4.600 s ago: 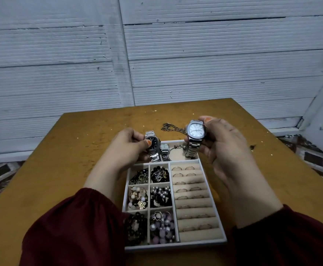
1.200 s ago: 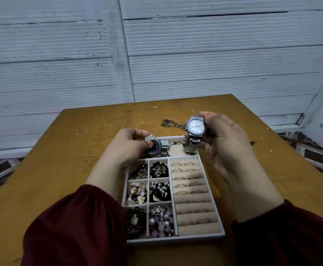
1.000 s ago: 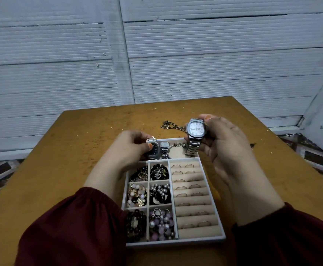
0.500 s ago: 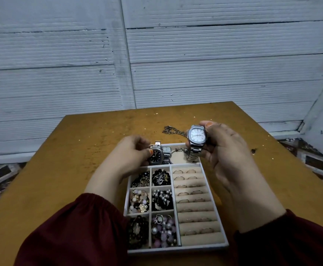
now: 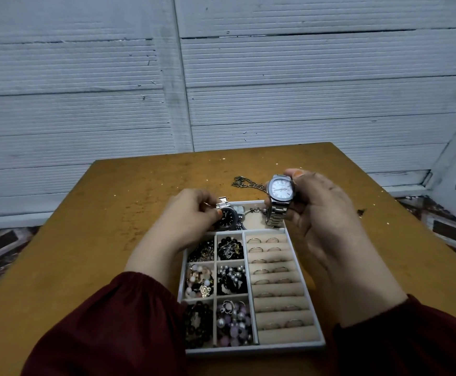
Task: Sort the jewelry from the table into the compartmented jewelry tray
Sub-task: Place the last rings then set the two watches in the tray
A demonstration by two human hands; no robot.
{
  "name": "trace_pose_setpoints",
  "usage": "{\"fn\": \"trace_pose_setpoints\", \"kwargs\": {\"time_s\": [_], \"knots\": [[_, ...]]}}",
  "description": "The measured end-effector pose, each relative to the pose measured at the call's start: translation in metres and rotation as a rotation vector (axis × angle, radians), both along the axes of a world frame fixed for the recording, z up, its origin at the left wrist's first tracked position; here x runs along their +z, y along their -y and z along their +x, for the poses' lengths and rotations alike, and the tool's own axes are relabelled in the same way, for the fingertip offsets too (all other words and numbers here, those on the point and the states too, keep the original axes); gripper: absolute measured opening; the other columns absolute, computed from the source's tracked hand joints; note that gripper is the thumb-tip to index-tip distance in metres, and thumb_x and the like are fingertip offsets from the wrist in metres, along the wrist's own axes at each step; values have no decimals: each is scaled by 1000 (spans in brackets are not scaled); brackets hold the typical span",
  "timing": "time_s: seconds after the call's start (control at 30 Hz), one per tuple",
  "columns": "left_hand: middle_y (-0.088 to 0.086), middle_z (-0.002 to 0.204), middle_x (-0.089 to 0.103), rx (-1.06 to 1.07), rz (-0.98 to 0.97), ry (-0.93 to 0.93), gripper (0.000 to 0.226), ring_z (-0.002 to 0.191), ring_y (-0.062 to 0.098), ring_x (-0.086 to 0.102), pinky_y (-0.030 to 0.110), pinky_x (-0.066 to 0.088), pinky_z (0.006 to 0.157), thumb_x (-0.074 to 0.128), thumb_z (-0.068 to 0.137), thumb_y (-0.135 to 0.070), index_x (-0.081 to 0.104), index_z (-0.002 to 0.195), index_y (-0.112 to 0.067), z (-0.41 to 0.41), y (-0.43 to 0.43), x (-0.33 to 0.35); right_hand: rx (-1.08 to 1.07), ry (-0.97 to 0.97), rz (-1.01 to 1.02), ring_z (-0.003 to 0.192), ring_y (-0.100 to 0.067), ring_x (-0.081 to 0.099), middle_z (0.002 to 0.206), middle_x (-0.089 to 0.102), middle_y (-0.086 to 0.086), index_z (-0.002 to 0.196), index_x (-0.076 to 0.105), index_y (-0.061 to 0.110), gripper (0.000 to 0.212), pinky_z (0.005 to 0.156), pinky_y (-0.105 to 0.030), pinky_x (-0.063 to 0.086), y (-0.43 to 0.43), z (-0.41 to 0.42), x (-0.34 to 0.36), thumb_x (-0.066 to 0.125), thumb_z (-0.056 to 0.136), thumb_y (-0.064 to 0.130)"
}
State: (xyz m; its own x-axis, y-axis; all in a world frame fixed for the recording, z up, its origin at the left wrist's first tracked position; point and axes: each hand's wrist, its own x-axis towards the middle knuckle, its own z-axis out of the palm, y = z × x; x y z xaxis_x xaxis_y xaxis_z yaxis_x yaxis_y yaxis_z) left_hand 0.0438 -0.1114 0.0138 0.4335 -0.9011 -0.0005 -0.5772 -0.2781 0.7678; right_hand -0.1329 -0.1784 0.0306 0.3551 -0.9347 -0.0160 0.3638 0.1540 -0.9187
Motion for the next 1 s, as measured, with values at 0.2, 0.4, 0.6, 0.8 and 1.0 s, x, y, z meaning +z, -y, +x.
{"fn": "trace_pose_setpoints", "kwargs": {"time_s": [0.2,0.4,0.6,0.8,1.0], "knots": [[-2,83,65,-37,52,122,18,78,15,62,24,49,75,60,90,-14,68,106,-18,3,0,3,-14,-12,0,59,-21,67,93,68,-20,95,59,8,14,59,-28,54,0,1,0,46,97,10],[-1,76,62,-68,12,-32,14,60,5,59,9,43,48,55,93,-9,59,105,-15,0,0,3,-9,-22,2,63,-23,67,100,67,-25,97,58,7,13,58,-27,55,-1,1,0,45,97,10],[-1,78,64,-55,17,73,13,71,15,63,27,53,70,57,92,-12,65,98,-20,4,0,3,-17,-31,-9,63,-25,67,105,66,-28,97,59,7,13,69,-37,54,0,-1,1,46,97,11],[6,90,67,-60,47,41,15,91,27,66,45,54,86,57,92,-12,66,98,-22,4,0,3,-15,-36,-9,64,-26,67,108,64,-30,97,58,8,13,67,-36,52,0,-1,1,45,97,10],[-1,80,60,-56,15,-16,19,82,24,62,43,54,87,56,93,-18,65,109,-18,5,1,1,-4,-39,-20,63,-24,68,103,67,-27,97,58,8,13,70,-37,51,0,-2,1,46,96,11]]}}
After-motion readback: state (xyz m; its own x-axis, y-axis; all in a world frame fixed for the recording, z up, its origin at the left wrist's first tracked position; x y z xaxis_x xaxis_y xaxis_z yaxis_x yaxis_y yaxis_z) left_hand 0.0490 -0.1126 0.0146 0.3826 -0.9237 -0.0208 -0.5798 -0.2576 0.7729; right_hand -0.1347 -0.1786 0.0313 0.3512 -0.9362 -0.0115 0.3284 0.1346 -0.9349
